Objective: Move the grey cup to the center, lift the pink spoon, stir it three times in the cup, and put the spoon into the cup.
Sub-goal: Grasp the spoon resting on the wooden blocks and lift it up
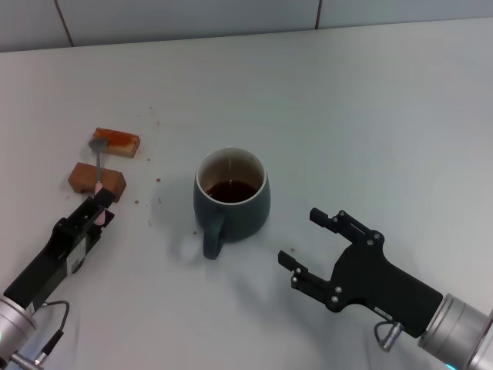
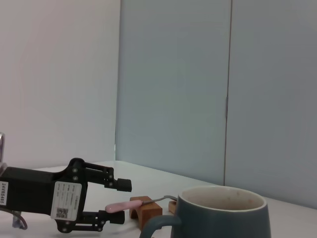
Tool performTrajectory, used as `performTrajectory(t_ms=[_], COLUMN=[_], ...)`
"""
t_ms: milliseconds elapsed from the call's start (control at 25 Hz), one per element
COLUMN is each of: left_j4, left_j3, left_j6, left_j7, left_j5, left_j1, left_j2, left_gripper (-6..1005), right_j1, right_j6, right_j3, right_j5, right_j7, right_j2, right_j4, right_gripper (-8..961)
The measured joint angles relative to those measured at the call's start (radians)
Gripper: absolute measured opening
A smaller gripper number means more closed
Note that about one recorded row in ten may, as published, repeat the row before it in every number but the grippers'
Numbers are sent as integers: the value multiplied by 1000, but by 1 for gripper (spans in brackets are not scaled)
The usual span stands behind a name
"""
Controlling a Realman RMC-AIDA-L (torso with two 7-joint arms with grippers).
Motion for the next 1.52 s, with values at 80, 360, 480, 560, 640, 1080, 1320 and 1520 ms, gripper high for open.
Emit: performTrajectory(t_ms=[80, 360, 480, 560, 640, 1080, 1320, 1520], left_j4=[-3, -10, -15, -16, -17, -45, -45, -45], left_j3=[-20, -33, -34, -34, -34, -59, -62, -65], left_j6=[0, 5, 5, 3, 1, -7, -9, -9], left_j7=[1, 3, 3, 3, 3, 17, 17, 18], left_j5=[15, 18, 18, 18, 17, 17, 17, 17], left_j1=[-1, -5, -11, -14, -15, -33, -37, -40], left_j2=[0, 0, 0, 0, 0, 0, 0, 0], left_gripper=[538, 537, 537, 536, 536, 504, 474, 443], right_j1=[-1, -2, -2, -2, -2, -1, 1, 3], right_j6=[0, 0, 0, 0, 0, 0, 0, 0], right_j3=[0, 0, 0, 0, 0, 0, 0, 2], right_j5=[0, 0, 0, 0, 0, 0, 0, 0], right_j7=[0, 0, 0, 0, 0, 0, 0, 0], right_j2=[0, 0, 0, 0, 0, 0, 0, 0], right_j4=[-1, -1, -1, -1, -2, -12, -15, -15], right_gripper=[756, 755, 755, 755, 755, 755, 756, 756])
